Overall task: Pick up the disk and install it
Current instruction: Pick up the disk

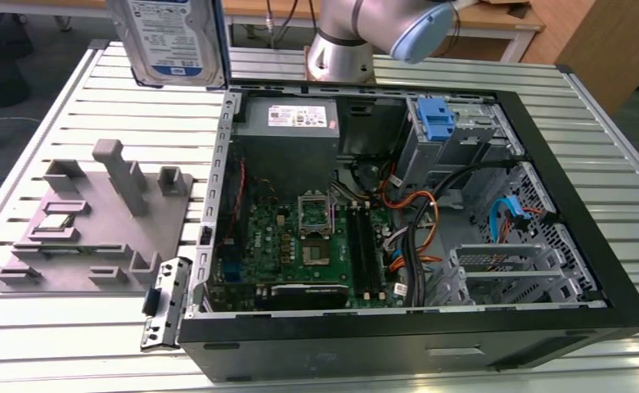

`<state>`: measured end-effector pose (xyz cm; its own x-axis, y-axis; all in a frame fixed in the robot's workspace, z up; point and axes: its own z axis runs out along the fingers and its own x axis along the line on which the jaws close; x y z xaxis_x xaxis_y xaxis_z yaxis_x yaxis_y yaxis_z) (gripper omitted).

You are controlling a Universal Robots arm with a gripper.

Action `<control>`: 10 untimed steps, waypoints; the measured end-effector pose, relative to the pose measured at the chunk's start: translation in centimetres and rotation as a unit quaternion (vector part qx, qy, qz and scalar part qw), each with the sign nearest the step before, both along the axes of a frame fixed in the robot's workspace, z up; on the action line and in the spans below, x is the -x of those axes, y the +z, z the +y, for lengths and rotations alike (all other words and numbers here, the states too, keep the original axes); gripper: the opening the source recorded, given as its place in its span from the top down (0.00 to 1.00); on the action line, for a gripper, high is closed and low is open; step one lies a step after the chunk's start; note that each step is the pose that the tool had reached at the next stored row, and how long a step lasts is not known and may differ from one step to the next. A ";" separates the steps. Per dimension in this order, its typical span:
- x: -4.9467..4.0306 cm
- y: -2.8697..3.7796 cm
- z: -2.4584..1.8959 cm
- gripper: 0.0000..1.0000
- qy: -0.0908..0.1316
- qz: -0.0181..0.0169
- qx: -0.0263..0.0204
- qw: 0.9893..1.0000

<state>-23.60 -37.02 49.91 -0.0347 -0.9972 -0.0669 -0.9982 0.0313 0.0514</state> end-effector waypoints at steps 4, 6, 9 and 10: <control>-1.71 -0.01 0.00 0.65 0.000 0.000 0.000 1.000; -2.62 -0.02 0.00 0.65 0.000 0.000 0.000 1.000; -3.97 -0.03 0.00 0.65 0.000 0.000 0.000 1.000; -4.42 -0.03 0.00 0.65 0.000 0.000 0.000 1.000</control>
